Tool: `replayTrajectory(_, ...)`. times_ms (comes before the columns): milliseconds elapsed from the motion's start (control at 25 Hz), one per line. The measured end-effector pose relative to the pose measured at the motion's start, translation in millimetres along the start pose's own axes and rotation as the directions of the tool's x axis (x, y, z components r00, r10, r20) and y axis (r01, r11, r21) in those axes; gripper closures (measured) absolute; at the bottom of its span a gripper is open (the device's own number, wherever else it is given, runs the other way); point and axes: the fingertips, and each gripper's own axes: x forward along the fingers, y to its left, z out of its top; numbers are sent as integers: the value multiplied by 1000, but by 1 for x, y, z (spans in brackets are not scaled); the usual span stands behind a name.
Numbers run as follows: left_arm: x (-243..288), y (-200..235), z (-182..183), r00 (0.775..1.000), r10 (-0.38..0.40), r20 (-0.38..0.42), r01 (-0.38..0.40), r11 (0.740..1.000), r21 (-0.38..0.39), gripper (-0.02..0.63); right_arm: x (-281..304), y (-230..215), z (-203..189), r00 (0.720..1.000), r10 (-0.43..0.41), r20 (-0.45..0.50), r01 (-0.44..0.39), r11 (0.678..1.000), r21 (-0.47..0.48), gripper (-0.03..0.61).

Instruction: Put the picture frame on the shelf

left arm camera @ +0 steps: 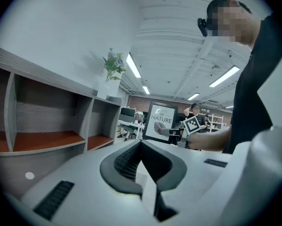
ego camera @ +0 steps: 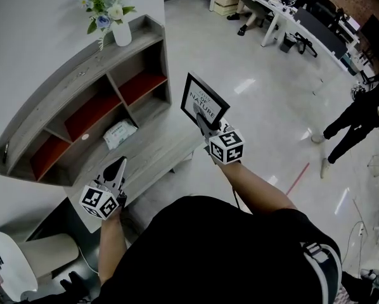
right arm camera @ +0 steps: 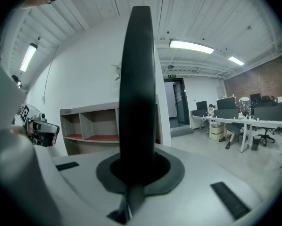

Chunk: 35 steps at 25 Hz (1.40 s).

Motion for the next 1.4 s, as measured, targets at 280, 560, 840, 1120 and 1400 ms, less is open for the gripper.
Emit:
replayTrajectory(280, 17, -9, 5, 999, 21, -26, -20, 1000, 8, 592, 3, -18, -5, 1000, 24, 0, -24, 999, 23, 555)
replayTrajectory(560, 34, -14, 1, 999, 15, -37, -15, 1000, 1, 592, 6, -31, -7, 999, 40, -9, -40, 999, 19, 555)
replayTrajectory(840, 45, -18, 1, 999, 22, -26, -22, 1000, -12, 592, 15, -40, -5, 998, 58, -22, -58, 998, 10, 555)
replayTrajectory(1120, 44, -15, -2, 999, 41, -36, -42, 999, -28, 592, 18, -39, -6, 997, 71, -31, -71, 997, 10, 555)
replayTrajectory(1400, 54, -8, -5, 999, 20, -46, -21, 999, -37, 592, 20, -44, -6, 998, 62, -34, -62, 998, -1, 555)
